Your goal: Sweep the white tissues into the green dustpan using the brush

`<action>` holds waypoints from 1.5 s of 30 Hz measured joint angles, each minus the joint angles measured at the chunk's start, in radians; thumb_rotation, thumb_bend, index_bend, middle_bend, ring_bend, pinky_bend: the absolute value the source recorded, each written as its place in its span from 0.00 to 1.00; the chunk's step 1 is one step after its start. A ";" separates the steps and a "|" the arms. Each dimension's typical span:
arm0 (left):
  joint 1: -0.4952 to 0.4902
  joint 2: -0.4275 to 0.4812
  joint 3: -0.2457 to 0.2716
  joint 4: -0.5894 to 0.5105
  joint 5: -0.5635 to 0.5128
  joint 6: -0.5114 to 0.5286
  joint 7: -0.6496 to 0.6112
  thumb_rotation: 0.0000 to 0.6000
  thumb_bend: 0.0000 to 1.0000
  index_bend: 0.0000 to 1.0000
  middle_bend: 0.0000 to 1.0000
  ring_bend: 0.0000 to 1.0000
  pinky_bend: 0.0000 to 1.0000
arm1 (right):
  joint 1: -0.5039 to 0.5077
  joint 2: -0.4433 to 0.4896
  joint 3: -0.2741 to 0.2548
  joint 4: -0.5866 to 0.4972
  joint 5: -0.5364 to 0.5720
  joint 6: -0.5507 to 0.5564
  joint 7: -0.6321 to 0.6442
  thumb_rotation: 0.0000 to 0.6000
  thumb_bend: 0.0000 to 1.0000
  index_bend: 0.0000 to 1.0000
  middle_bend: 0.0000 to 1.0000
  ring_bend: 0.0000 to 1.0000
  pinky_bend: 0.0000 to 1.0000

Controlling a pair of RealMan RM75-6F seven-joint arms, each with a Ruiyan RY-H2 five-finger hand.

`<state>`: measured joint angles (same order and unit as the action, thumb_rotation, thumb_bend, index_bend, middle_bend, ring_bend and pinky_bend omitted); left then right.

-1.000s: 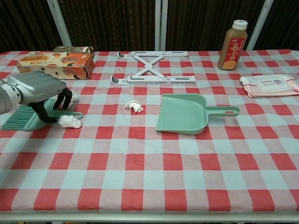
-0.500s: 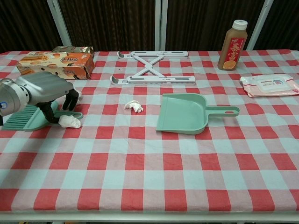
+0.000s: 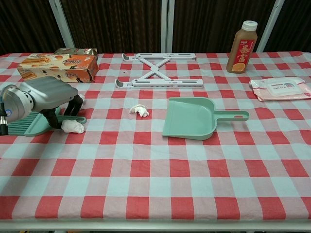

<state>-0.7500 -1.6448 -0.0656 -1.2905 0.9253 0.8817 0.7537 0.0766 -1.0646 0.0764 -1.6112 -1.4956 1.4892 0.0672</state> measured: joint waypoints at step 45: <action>0.182 0.259 -0.019 -0.052 0.513 0.288 -0.966 1.00 0.41 0.57 0.58 0.80 0.92 | 0.365 -0.276 0.076 -0.066 0.245 -0.474 -0.476 1.00 0.22 0.30 0.42 0.18 0.28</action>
<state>-0.5679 -1.3856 -0.0845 -1.3425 1.4381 1.1695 -0.2128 0.4419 -1.3403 0.1526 -1.6770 -1.2509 1.0147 -0.4091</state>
